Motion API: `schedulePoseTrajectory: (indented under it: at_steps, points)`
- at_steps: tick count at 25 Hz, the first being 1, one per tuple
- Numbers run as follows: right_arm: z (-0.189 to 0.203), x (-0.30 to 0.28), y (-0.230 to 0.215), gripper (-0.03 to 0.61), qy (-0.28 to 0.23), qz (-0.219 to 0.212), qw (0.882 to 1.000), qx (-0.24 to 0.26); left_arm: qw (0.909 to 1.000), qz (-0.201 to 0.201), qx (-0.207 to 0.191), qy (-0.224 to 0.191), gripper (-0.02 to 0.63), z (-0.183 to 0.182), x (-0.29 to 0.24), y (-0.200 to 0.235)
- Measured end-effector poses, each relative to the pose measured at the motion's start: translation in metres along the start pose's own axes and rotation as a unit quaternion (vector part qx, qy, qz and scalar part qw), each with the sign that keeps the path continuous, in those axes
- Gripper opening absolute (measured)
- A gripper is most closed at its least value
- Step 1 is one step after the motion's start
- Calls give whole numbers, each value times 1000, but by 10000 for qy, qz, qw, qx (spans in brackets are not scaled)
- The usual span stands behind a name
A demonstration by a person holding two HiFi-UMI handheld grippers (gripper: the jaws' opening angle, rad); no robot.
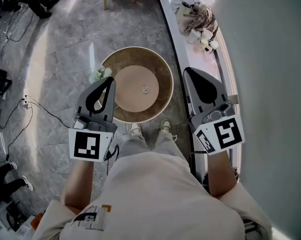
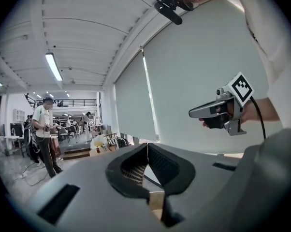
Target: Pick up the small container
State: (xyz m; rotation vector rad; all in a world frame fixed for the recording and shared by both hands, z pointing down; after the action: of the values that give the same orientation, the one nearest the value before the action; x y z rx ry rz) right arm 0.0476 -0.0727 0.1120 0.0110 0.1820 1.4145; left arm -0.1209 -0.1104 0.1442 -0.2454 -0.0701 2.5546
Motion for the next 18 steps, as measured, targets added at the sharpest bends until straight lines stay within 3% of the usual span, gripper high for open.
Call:
schedulePoseTrajectory:
  at_steps: [5,9,14,18]
  points:
    - [18,-16,-13,6,120,-303,9992,-234,9998,-101,-38,164,8,0,-18,-2]
    - [24,-25,-20,6,153,-472,9984,-271,9991,-187,-302,243,8,-1,-27,0]
    - [40,-38,-32,6,269,-543,9978,-274,9983,-75,-71,576,9,24,-50,-4]
    - [55,-49,-37,6,385,-592,9971,-285,9980,-21,-228,594,50,37,-67,-6]
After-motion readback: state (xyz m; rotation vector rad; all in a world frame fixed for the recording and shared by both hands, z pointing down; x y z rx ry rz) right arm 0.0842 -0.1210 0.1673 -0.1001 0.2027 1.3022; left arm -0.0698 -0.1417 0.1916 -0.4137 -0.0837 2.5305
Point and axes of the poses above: the fingertips, and each gripper's own axes: x backward along the fingers, y to its left, z out of its underside, the point moved 1 cm from there along x, backward along the fingers, and after that the axes turned 10 degrees about z, right-handed, at the moved point
